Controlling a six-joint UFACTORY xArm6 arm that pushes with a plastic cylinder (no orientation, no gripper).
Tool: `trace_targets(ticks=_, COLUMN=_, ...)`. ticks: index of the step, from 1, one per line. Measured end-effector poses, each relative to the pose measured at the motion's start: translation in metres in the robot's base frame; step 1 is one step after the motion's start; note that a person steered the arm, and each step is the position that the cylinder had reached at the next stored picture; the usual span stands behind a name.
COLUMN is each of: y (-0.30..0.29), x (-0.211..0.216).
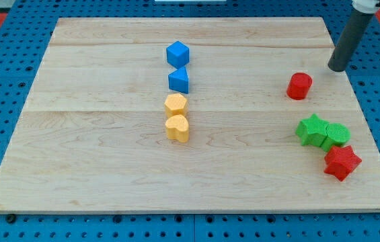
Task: Move the red circle down a bit
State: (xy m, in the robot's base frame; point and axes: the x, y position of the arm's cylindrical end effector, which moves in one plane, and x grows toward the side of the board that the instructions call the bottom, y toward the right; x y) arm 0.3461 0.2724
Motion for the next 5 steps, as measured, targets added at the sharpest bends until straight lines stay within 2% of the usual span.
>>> trace_targets(ticks=3, y=0.0, x=0.006)
trace_targets(ticks=5, y=-0.068, x=0.012)
